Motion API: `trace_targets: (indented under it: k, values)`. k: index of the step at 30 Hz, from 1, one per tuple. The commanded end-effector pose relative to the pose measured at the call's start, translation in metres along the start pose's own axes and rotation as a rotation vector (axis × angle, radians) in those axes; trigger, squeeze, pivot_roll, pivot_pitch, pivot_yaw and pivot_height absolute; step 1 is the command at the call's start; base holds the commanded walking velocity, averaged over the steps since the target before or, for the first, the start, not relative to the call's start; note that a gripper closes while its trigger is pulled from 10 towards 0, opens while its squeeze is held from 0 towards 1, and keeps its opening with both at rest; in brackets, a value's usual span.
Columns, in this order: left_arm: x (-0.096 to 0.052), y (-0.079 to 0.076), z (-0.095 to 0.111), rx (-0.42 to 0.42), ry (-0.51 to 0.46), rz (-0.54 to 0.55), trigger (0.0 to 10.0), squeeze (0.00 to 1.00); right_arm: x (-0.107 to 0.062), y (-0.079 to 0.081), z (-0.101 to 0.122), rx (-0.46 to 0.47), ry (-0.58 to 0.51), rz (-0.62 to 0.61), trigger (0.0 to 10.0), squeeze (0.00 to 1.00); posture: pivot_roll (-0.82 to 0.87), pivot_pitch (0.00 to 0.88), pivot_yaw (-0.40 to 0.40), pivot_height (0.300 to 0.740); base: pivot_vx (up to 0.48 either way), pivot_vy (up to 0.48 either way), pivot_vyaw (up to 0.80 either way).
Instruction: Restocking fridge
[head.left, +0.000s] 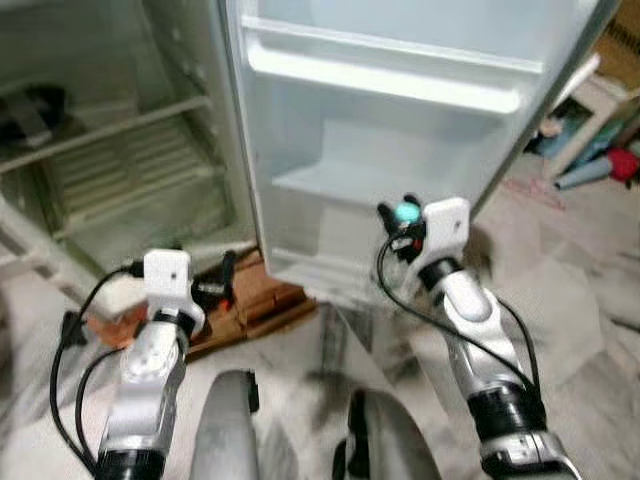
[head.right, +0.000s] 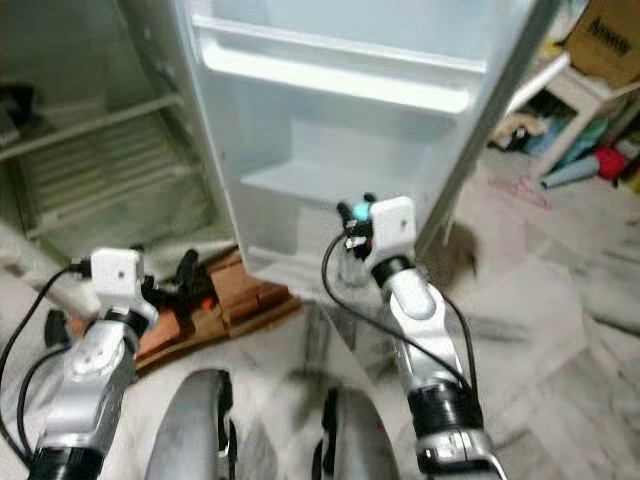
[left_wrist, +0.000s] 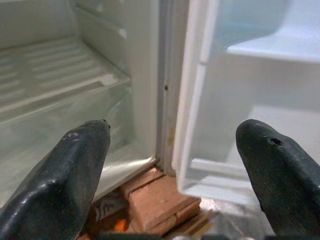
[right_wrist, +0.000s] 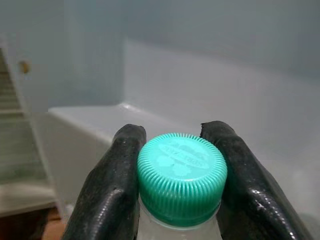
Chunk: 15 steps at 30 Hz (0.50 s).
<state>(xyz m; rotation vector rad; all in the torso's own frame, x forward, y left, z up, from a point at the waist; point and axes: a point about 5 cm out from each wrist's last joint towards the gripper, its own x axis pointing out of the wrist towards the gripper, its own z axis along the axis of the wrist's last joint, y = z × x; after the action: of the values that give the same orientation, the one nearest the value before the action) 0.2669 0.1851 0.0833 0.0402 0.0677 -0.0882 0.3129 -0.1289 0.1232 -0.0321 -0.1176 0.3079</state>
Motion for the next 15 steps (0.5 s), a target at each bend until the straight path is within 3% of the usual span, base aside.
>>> trace_targets:
  k: [1, 6, 15]
  values:
    - [-0.0014, 0.0076, -0.0008, 0.013, 0.007, 0.021, 10.0, 0.0, 0.0051, 0.009, 0.0103, 0.003, -0.051, 0.038, 10.0, 0.0, 0.06, 0.159, -0.07, 0.641, 0.345, 0.0, 0.0]
    - [-0.0011, 0.0079, -0.0012, 0.014, 0.01, 0.021, 10.0, 0.0, 0.0054, 0.0097, 0.01, 0.006, -0.05, 0.043, 10.0, 0.0, 0.06, 0.159, -0.069, 0.641, 0.332, 0.0, 0.0]
    - [-0.0031, 0.0084, -0.0093, 0.015, 0.059, 0.026, 10.0, 0.0, 0.0055, 0.0116, 0.0054, 0.022, -0.026, 0.074, 10.0, 0.0, 0.07, 0.157, -0.068, 0.641, 0.0, 0.0, 0.0]
